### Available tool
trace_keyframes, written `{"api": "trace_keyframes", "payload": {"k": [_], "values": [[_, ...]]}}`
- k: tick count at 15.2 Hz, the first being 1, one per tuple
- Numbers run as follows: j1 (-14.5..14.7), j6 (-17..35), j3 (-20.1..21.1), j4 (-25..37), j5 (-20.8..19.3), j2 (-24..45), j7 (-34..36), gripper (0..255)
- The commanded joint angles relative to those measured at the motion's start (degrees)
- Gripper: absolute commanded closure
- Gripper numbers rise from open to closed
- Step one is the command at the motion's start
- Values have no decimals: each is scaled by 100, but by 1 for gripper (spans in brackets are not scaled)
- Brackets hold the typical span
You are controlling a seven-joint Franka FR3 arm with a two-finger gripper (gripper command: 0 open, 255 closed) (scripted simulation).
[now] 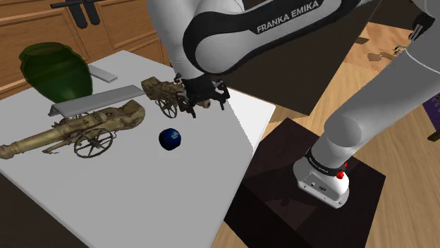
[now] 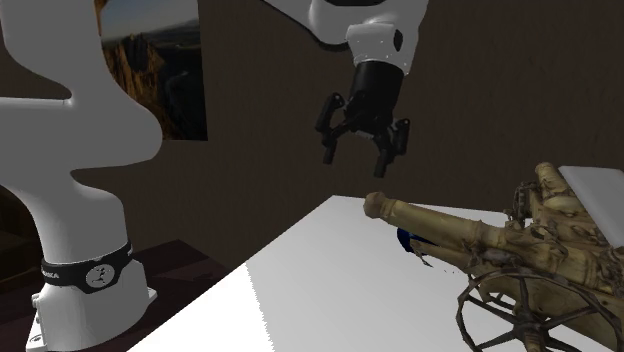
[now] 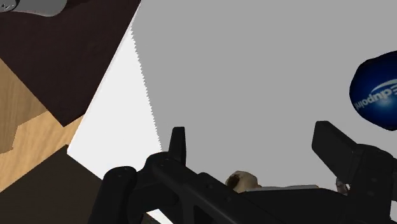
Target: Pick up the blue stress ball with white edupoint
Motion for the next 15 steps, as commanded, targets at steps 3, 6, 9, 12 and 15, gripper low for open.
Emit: {"api": "trace_keyframes", "payload": {"k": [3, 6, 9, 12, 15], "values": [[154, -191, 425, 944, -1326, 1837, 1865, 0], [849, -501, 65, 1743, -2048, 2941, 2822, 0], [1529, -826, -365, 2635, -2504, 3833, 3463, 0], [1821, -919, -573, 3033, -2675, 4229, 3696, 0], [1838, -753, -621, 2937, -2745, 4328, 3750, 0]]}}
